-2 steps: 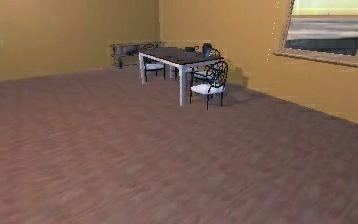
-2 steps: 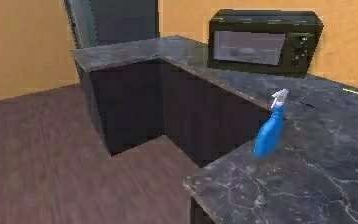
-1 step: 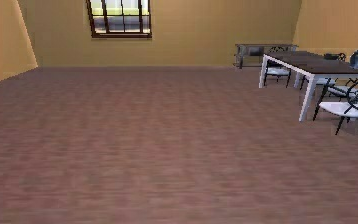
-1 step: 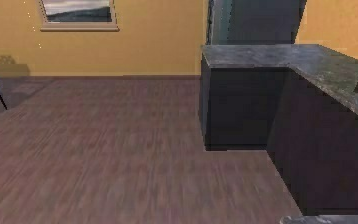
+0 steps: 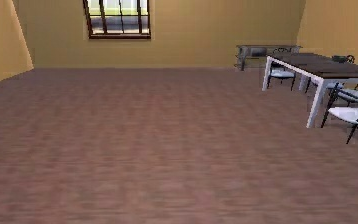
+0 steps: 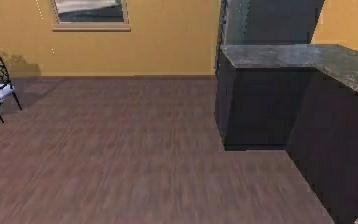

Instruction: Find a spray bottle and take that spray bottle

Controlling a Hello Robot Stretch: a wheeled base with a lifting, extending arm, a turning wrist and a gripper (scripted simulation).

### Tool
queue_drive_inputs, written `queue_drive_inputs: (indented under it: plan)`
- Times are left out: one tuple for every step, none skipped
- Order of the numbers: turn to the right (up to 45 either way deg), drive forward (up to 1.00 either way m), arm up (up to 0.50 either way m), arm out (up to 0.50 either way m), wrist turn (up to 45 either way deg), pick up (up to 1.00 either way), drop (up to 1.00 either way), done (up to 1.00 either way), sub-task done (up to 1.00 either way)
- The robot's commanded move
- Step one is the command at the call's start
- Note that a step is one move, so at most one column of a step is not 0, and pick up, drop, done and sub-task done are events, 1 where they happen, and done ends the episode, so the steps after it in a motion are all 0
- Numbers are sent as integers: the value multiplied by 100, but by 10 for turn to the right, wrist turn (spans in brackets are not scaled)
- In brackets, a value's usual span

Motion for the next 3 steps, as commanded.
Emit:
queue_drive_inputs:
  plan:
    - [-450,0,0,0,0,0,0,0,0]
    - [-420,0,0,0,0,0,0,0,0]
    - [0,50,0,0,0,0,0,0,0]
